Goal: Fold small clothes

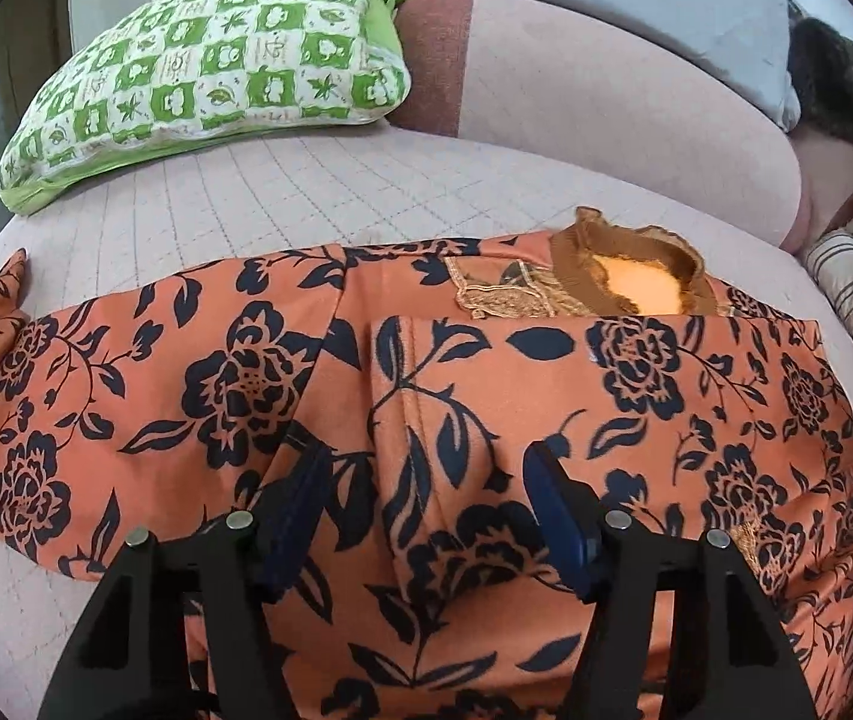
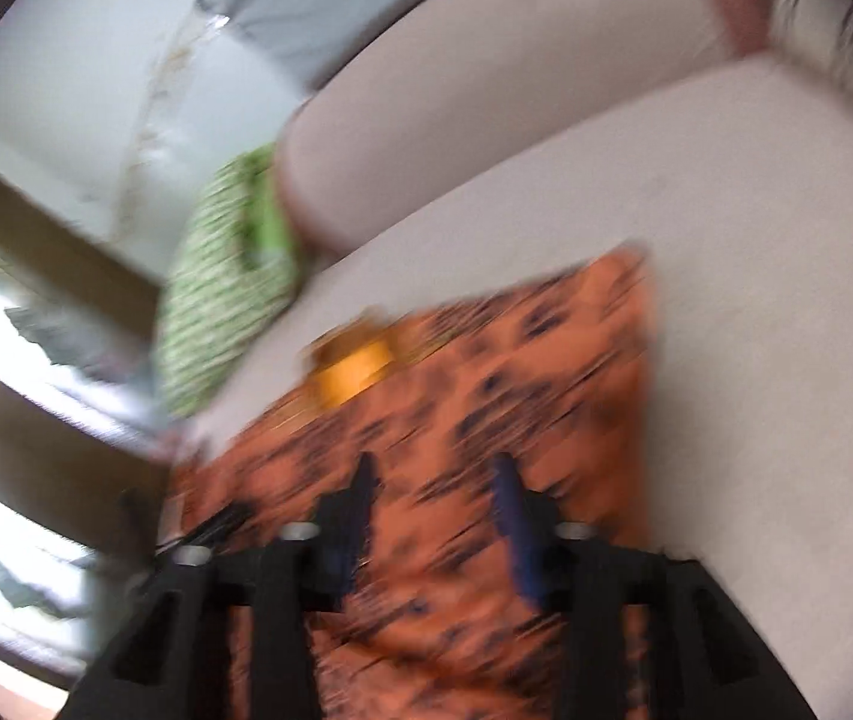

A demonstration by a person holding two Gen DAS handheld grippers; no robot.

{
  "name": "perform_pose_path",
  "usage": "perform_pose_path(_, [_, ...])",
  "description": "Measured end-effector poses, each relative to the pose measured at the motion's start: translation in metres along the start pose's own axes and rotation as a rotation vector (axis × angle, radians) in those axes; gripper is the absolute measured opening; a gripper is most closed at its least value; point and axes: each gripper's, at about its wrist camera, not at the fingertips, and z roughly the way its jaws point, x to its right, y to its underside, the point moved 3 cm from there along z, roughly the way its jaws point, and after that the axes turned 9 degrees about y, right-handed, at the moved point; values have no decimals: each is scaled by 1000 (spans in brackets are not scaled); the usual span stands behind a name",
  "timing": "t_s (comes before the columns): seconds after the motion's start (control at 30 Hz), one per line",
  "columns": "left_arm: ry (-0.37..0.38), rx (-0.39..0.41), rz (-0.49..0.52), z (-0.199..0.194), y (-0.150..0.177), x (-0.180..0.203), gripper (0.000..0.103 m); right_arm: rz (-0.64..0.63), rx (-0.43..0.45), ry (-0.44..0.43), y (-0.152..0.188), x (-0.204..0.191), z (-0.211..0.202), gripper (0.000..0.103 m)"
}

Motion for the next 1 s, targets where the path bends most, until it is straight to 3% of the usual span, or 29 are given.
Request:
perform_pose_path(0.07, [6, -23, -14, 2, 3, 0, 67, 45, -9, 5, 6, 8, 13, 70])
perform_pose_path(0.1, [12, -31, -18, 0, 6, 1, 67, 118, -33, 102, 10, 34, 27, 68])
perform_pose_path(0.13, [18, -30, -16, -4, 8, 2, 67, 225, -58, 170, 18, 62, 37, 37])
perform_pose_path(0.17, [21, -17, -6, -10, 9, 1, 67, 303, -45, 159, 22, 76, 37, 25])
perform_pose_path(0.2, [23, -2, 6, -15, 9, 1, 67, 357, -24, 151, 25, 84, 30, 26])
perform_pose_path(0.27, [22, 26, 1, -25, 6, -3, 67, 320, 14, 156, 24, 70, 13, 45])
perform_pose_path(0.3, [28, 33, -14, -28, 4, -6, 67, 291, 37, 144, 23, 60, 5, 71])
perform_pose_path(0.33, [43, 40, -40, -33, 4, -11, 67, 270, 64, 116, 20, 47, 0, 78])
perform_pose_path(0.4, [69, 56, -88, -48, 5, -25, 67, 209, 97, 44, 15, 24, 1, 80])
perform_pose_path(0.43, [73, 69, -109, -55, 6, -33, 67, 171, 94, 51, 10, 21, 9, 81])
perform_pose_path(0.47, [69, 93, -147, -67, 7, -49, 67, 146, 81, 100, 8, 26, 13, 81])
perform_pose_path(0.53, [52, 129, -237, -85, 11, -82, 68, 188, -10, 301, 13, 56, 41, 74])
perform_pose_path(0.6, [35, 172, -362, -102, 17, -130, 76, 205, 86, 251, 17, 49, 25, 74])
perform_pose_path(0.77, [27, 263, -700, -118, 34, -245, 77, 108, 179, 237, 47, 13, -6, 74])
perform_pose_path(0.9, [-61, 269, -709, -119, 23, -289, 77, 82, 183, 222, 79, 16, -29, 74])
perform_pose_path(1.0, [-82, 261, -732, -118, 12, -309, 77, 75, 188, 224, 98, 15, -31, 74])
